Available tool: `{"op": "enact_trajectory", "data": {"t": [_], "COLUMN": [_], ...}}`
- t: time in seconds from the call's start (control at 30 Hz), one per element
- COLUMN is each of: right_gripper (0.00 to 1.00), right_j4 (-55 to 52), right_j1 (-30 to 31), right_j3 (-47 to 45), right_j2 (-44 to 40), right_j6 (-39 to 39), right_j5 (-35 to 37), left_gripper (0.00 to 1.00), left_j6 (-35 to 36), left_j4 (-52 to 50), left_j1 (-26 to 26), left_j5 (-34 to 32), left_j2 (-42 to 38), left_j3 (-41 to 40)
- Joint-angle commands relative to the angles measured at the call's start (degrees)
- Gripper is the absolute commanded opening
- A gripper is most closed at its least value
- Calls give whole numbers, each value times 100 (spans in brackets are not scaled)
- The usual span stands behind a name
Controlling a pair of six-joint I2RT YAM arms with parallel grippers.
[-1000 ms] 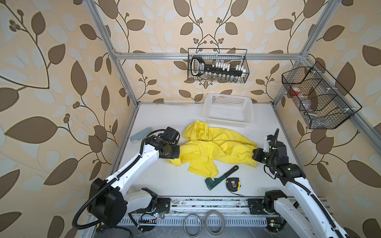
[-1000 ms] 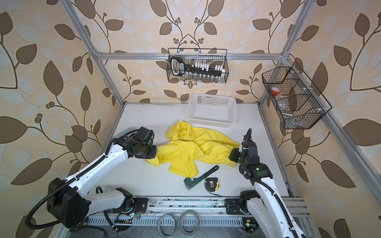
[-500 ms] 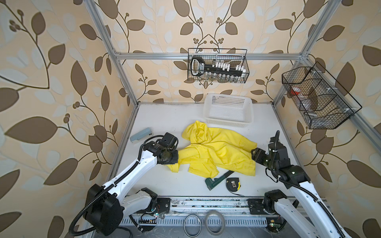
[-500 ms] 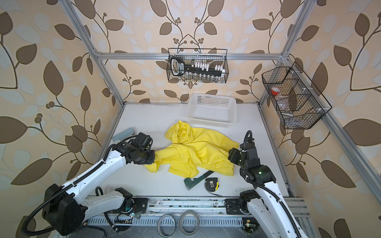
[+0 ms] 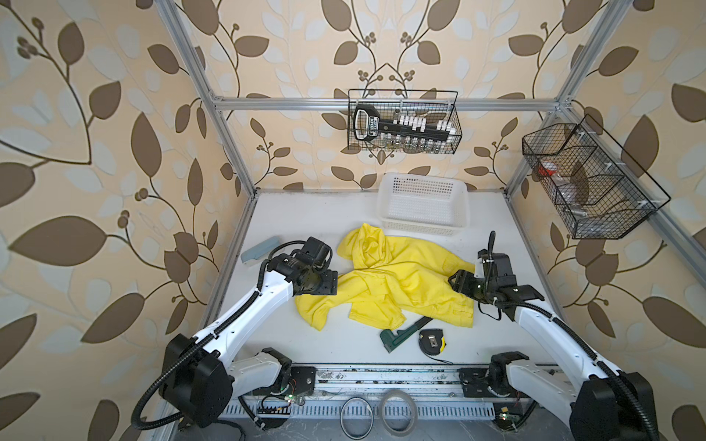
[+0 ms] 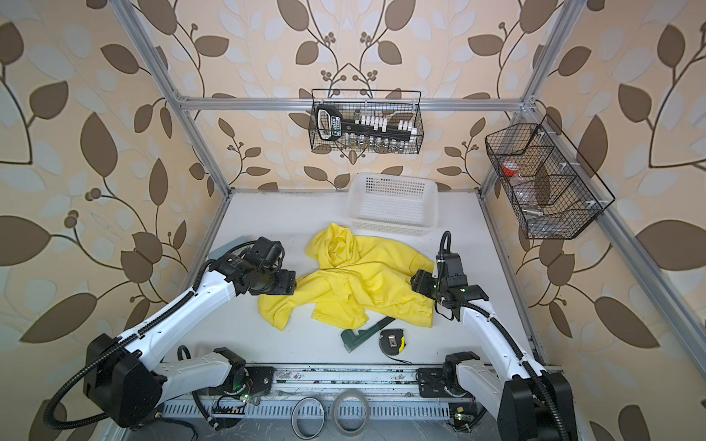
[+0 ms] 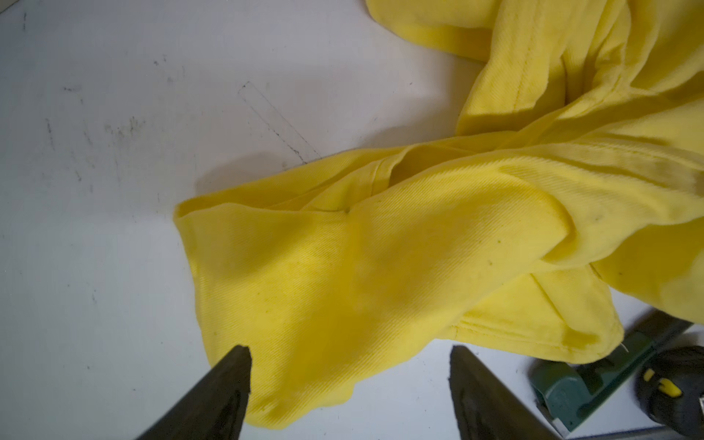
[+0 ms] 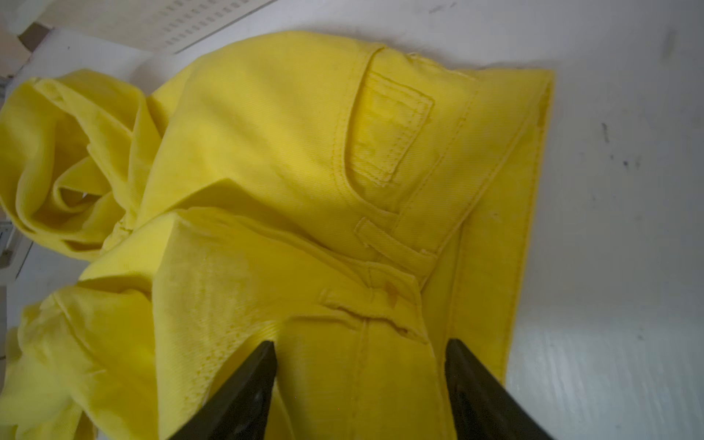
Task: Fold and stack the trousers
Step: Flatten out the trousers at the center of the table.
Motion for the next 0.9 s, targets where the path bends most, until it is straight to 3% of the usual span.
{"op": "enact_trajectory", "data": {"t": [0.0, 0.2, 0.33, 0.6, 0.87], "right_gripper": [54, 20, 4, 0, 0], "right_j4": [367, 543, 426, 312, 643], "right_j1": [86, 119, 126, 143, 129], "right_j3": [-61, 50, 137, 174, 3], "right_j2": [-161, -543, -810, -1439, -1905], "right_j6": [48, 80, 3, -159, -132], "right_j5": [-607, -945, -1058, -1163, -1355], "left_gripper": [84, 82, 81, 80, 75], "left_j6": [437, 725, 868, 1097, 1775], "left_j4": [171, 336, 290, 207, 815], "left_j1": [-14, -53, -363, -384, -875], "left_j5": [296, 433, 418, 182, 890], "left_j2": [326, 879, 1034, 1945, 2254], "left_j3": [145, 371, 478, 1281, 1785]}}
